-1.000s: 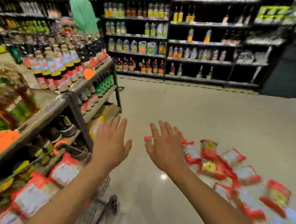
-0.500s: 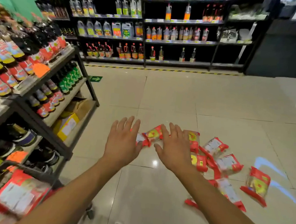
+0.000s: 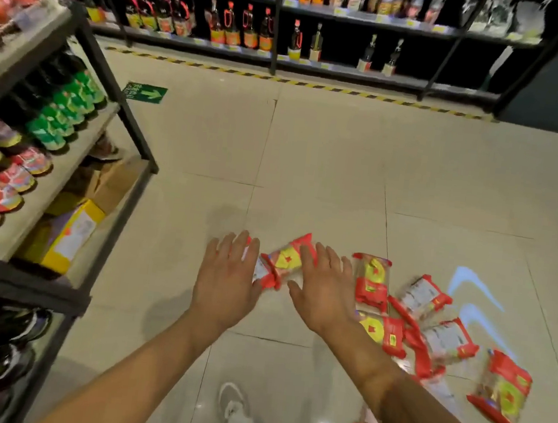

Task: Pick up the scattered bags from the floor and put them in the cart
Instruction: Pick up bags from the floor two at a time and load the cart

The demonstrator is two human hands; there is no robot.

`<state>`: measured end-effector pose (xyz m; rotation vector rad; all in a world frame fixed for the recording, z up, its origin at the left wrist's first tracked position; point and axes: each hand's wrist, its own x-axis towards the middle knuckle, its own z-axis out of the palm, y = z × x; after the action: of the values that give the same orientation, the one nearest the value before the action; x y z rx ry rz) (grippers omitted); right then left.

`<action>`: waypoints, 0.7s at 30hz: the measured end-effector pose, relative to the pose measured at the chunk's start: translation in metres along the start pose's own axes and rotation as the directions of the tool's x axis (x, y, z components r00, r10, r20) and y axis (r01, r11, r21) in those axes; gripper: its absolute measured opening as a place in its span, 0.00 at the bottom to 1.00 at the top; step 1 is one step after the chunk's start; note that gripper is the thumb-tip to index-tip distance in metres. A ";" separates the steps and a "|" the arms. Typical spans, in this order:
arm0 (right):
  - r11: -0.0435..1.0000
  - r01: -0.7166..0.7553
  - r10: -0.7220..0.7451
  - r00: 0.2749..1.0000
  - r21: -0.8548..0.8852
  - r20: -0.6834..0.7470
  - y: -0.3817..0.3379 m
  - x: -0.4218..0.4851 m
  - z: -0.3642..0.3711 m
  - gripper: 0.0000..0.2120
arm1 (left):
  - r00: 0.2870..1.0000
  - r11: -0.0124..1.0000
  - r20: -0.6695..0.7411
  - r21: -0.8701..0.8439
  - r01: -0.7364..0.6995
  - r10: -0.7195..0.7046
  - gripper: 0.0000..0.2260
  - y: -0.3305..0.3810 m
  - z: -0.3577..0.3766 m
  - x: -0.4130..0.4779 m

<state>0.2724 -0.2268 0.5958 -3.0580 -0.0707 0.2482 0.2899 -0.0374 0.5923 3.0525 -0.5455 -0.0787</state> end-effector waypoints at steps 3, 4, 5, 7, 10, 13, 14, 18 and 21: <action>1.000 -0.012 0.013 0.998 -0.019 0.055 0.006 0.068 0.054 0.32 | 0.999 1.000 0.032 -0.002 0.018 -0.018 0.32 -0.028 0.060 0.060; 1.000 -0.027 0.028 0.997 -0.015 0.076 0.009 0.090 0.077 0.32 | 0.998 0.999 0.048 -0.014 0.031 -0.031 0.33 -0.036 0.084 0.078; 0.999 -0.046 0.047 0.993 -0.004 0.108 0.012 0.109 0.102 0.32 | 0.997 0.998 0.061 -0.027 0.050 -0.048 0.34 -0.042 0.110 0.094; 0.995 -0.099 0.092 0.980 0.029 0.174 0.021 0.148 0.159 0.33 | 0.994 0.996 0.082 -0.044 0.081 -0.077 0.34 -0.054 0.168 0.125; 0.977 -0.188 0.152 0.948 0.104 0.281 0.042 0.201 0.257 0.34 | 0.988 0.989 0.105 -0.078 0.124 -0.115 0.34 -0.068 0.272 0.162; 0.889 -0.378 0.264 0.883 0.258 0.387 0.074 0.250 0.372 0.36 | 0.959 0.965 0.196 -0.124 0.232 -0.206 0.33 -0.081 0.392 0.187; 0.833 -0.453 0.296 0.850 0.318 0.436 0.084 0.265 0.411 0.37 | 0.942 0.949 0.238 -0.151 0.277 -0.237 0.33 -0.085 0.429 0.194; 0.646 -0.631 0.374 0.752 0.430 0.542 0.137 0.321 0.571 0.48 | 0.811 0.819 0.435 -0.237 0.523 -0.392 0.36 -0.097 0.565 0.218; 0.431 -0.765 0.421 0.640 0.478 0.643 0.141 0.353 0.612 0.28 | 0.572 0.427 0.582 -0.381 0.820 -0.579 0.40 -0.106 0.638 0.233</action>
<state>0.5263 -0.3073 -0.0734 -2.0127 0.9334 0.7829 0.5085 -0.0379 -0.0592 2.3282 0.7375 -0.7155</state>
